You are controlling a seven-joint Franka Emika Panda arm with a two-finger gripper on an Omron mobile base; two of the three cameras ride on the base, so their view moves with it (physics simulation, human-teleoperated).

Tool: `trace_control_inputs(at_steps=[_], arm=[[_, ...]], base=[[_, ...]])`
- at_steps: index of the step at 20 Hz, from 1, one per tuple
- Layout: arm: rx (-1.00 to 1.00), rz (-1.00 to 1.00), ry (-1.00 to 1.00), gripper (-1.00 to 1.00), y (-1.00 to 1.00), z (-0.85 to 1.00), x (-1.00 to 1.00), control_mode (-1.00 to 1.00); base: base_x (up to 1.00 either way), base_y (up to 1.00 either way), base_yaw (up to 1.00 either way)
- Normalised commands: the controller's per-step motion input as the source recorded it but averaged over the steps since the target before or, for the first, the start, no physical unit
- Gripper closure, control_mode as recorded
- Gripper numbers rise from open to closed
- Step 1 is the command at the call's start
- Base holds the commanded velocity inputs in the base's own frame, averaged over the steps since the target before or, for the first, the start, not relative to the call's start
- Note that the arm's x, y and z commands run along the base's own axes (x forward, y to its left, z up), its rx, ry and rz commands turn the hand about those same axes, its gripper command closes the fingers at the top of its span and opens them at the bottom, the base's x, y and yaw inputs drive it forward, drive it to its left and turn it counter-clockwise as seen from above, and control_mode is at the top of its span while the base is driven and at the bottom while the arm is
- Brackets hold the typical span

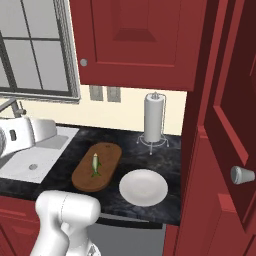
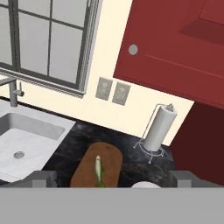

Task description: Pick the fish from the plate and place it on the cutting board. Then pick the condiment bottle from the cabinet and place it next to the cutting board.

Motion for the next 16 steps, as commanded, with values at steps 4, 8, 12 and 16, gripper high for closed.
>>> trace_control_inputs(at_steps=[4,8,12,16], arm=[[0.0,0.0,-0.09,-1.0,0.0,0.13,-0.34,-1.0],[0.0,0.0,-0.07,-1.0,0.0,0.14,-0.33,-1.0],[0.0,0.0,-0.04,-1.0,0.0,0.13,-0.26,-1.0],[0.0,0.0,0.0,-1.0,0.0,0.06,-0.1,-1.0]], base=[[0.0,0.0,0.0],[0.0,0.0,0.0],[0.0,0.0,0.0],[0.0,0.0,0.0]])
